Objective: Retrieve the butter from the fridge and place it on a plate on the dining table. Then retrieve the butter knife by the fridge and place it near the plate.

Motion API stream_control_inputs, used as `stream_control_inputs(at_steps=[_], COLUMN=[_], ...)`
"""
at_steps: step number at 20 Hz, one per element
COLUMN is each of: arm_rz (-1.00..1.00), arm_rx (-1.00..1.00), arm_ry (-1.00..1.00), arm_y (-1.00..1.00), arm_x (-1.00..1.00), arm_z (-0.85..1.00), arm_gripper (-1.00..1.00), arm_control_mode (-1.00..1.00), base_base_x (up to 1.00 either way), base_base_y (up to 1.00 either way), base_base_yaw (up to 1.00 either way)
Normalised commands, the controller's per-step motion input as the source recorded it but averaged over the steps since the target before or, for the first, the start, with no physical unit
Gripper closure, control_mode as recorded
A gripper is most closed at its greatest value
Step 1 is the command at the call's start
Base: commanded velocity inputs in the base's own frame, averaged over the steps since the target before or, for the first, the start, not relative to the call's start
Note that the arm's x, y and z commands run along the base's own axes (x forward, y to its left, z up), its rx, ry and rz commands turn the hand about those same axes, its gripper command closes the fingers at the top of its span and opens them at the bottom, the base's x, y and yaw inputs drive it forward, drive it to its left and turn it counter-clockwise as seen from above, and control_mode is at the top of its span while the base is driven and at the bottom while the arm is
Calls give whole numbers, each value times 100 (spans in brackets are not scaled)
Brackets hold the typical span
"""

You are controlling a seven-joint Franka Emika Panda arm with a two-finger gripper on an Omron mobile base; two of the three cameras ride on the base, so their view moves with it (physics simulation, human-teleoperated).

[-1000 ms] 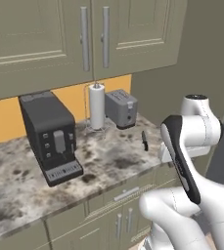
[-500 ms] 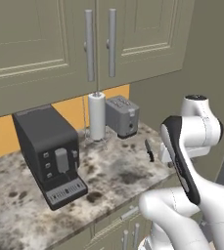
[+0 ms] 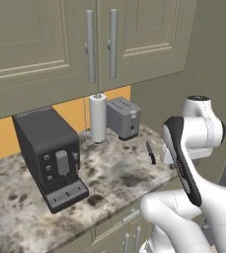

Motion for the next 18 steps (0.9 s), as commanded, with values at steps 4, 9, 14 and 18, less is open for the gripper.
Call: stream_control_inputs(at_steps=[4,9,14,18], arm_rz=[0,0,-1,-10], arm_rx=[-3,-4,-6,0], arm_ry=[-11,-10,-1,-4], arm_y=[0,-13,-11,6], arm_x=[26,32,54,75], arm_z=[0,0,-15,-24], arm_gripper=[-100,-100,-100,-100], arm_control_mode=[-100,-100,-100,-100], base_base_x=[5,0,0,0], base_base_y=[0,0,0,0], base_base_yaw=[0,0,0,0])
